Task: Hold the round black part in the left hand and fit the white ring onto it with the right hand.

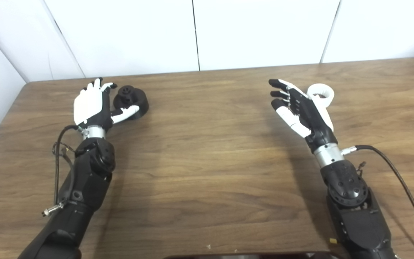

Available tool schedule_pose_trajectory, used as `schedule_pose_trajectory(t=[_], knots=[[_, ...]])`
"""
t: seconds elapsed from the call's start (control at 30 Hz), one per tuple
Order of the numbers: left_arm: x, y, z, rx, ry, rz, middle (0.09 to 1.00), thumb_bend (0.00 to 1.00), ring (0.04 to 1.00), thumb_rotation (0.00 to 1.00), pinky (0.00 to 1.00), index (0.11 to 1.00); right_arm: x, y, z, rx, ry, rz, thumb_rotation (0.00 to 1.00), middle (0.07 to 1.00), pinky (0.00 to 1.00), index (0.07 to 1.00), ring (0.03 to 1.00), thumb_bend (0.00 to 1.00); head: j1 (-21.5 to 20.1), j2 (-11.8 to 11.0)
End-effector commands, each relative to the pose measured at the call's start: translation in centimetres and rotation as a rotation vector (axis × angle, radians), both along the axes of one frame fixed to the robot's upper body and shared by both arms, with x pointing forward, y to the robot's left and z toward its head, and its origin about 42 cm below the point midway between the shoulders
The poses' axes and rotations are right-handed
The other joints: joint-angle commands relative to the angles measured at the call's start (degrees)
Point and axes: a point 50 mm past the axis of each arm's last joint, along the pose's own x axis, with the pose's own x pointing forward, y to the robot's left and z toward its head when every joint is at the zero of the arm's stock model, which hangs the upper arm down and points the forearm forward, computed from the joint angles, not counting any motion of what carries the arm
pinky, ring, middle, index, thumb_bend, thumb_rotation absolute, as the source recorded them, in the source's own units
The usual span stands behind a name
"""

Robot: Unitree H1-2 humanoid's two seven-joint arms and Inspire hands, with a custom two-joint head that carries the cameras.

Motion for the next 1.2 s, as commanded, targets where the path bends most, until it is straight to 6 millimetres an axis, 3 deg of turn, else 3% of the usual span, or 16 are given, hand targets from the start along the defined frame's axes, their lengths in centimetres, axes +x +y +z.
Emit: schedule_pose_trajectory(t=[0.0,0.33,0.7,1.17], knots=[[1.0,0.7,1.7,0.031,-0.016,0.002,1.000,1.00,1.000,0.65,1.00,0.799,0.5,0.2,2.0,0.007,-0.081,0.011,0.79,0.879,0.75,0.829,0.812,0.60,0.08,0.05],[0.7,-0.1,1.0,0.031,0.022,-0.010,1.000,1.00,1.000,0.56,1.00,0.706,0.4,-0.3,2.2,0.016,-0.086,0.001,0.77,0.883,0.73,0.837,0.819,0.58,-0.19,0.55],[0.4,-0.2,0.5,0.051,0.044,-0.011,1.000,1.00,1.000,0.55,1.00,0.688,0.3,-0.4,2.2,0.010,-0.083,-0.002,0.77,0.879,0.73,0.834,0.812,0.61,-0.50,0.99],[-0.3,-1.2,-0.5,0.044,0.073,-0.046,1.000,1.00,1.000,0.46,1.00,0.679,0.2,-0.9,2.6,-0.001,-0.083,-0.012,0.79,0.886,0.72,0.843,0.806,0.62,-0.22,1.41]])
